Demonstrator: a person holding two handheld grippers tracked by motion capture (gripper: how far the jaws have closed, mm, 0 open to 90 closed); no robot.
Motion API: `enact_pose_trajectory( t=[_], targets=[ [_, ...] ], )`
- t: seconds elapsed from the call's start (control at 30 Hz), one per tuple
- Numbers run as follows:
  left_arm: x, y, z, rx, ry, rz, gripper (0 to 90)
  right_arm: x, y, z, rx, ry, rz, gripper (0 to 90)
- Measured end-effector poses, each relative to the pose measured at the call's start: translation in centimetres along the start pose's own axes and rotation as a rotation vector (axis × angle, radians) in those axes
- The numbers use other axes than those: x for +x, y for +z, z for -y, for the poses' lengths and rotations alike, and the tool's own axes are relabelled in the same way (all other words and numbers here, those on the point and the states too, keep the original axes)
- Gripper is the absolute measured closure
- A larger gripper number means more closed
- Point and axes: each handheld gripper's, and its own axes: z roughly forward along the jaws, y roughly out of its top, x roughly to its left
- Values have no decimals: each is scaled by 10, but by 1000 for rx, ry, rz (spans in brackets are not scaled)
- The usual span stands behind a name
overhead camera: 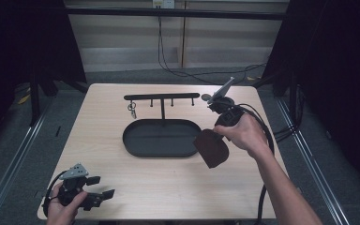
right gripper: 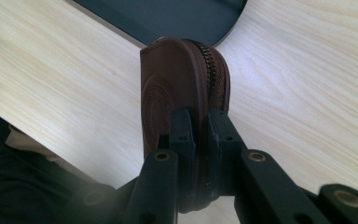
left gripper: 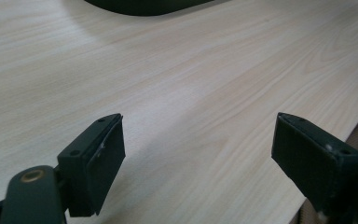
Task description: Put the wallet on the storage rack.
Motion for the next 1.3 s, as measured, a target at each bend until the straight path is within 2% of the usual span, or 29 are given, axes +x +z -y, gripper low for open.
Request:
enact_pose_trajectory(
  t=[0.33, 0.5, 0.77, 0.9, 1.03, 1.3],
  targets=[
    [0, 0, 0, 2, 4, -3, 170, -1, -5, -10, -24, -1, -10, 815],
    [0, -1, 0, -4, 0, -5, 170, -3, -3, -19, -35, 18, -12, 816],
    [1, -2, 0, -7, -5, -5, 170, -3, 2, -36, -24, 32, 0, 816],
    [2, -2, 0, -12, -13, -5, 170, -7, 4, -46, -24, 50, 11, 816],
    [2, -1, 0, -9, -11, -11, 170, -15, 9, -57, -36, 88, -3, 816],
    [2, -1, 0, -5, -11, -5, 170, -21, 18, -67, -40, 120, 15, 817]
  ],
)
